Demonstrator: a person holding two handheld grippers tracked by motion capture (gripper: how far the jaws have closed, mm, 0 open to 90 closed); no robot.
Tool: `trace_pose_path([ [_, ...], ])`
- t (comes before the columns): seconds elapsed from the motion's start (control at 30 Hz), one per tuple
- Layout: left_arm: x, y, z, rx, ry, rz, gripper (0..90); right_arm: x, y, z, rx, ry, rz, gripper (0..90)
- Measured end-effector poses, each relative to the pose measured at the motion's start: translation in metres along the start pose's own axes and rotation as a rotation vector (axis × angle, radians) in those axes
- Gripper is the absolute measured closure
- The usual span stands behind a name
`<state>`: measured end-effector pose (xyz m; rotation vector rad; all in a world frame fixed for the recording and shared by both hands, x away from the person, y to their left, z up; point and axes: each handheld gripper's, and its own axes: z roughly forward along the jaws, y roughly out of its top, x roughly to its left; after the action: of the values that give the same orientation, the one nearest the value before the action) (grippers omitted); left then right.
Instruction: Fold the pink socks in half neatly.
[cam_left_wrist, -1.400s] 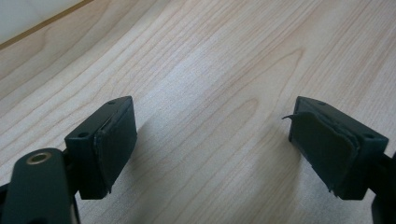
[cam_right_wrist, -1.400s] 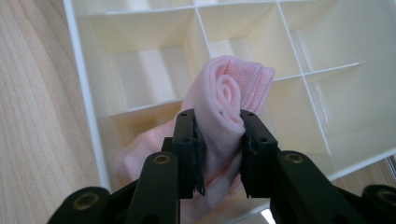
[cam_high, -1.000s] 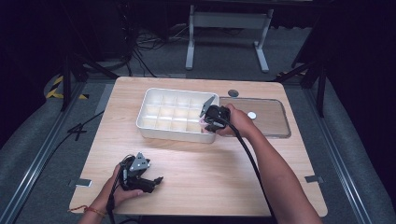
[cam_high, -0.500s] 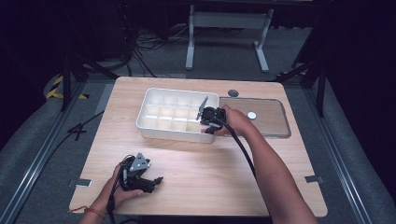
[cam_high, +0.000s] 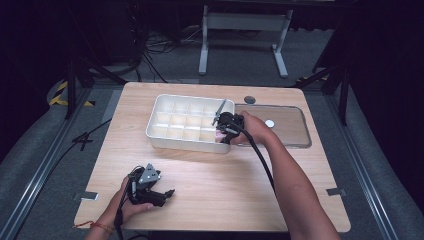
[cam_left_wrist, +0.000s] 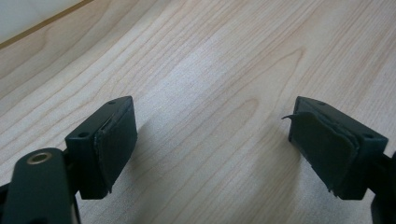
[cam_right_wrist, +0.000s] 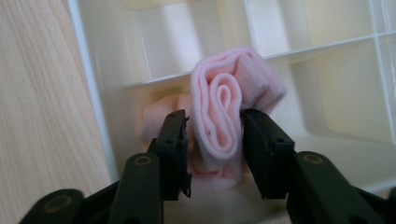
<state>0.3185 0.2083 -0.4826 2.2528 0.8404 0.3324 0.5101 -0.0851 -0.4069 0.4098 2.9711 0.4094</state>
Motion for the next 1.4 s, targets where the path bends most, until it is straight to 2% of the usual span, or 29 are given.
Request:
trace_pose_path([
  [0.17,0.000,0.000,0.000,-0.001,-0.001,-0.001,15.7,-0.004,-0.005,-0.015,-0.051,0.018,0.032,57.2],
  [0.2,0.000,0.000,0.000,-0.001,-0.001,-0.001,15.7,-0.007,-0.009,-0.021,-0.100,0.023,0.073,59.4],
  [0.33,0.000,0.000,0.000,-0.002,-0.003,-0.005,15.7,-0.008,-0.011,-0.021,-0.114,0.022,0.091,63.4],
  [0.43,0.000,0.000,0.000,-0.001,-0.001,-0.001,15.7,-0.006,-0.009,-0.016,-0.147,0.000,0.107,71.2],
  [0.47,0.000,0.000,0.000,-0.001,-0.001,-0.001,15.7,-0.005,-0.008,-0.014,-0.160,0.006,0.097,75.0],
  [0.57,0.000,0.000,0.000,-0.001,-0.001,-0.001,15.8,-0.002,-0.006,-0.009,-0.152,-0.017,0.086,79.3],
  [0.77,0.000,0.000,0.000,-0.002,-0.003,-0.006,15.8,-0.001,-0.005,-0.003,-0.123,-0.020,0.091,81.1],
  [0.97,0.000,0.000,0.000,0.001,0.000,0.002,15.8,0.005,0.001,0.007,-0.045,-0.038,0.060,81.5],
  [1.1,0.000,0.000,0.000,0.002,-0.004,0.001,15.7,0.006,0.004,0.010,-0.019,-0.046,0.052,81.5],
  [1.33,0.000,0.000,0.000,0.002,-0.004,0.003,15.7,0.007,0.001,0.012,-0.034,-0.041,0.072,81.3],
  [1.4,0.000,0.000,0.000,0.002,-0.002,0.007,15.7,0.006,-0.003,0.012,-0.065,-0.029,0.097,81.2],
])
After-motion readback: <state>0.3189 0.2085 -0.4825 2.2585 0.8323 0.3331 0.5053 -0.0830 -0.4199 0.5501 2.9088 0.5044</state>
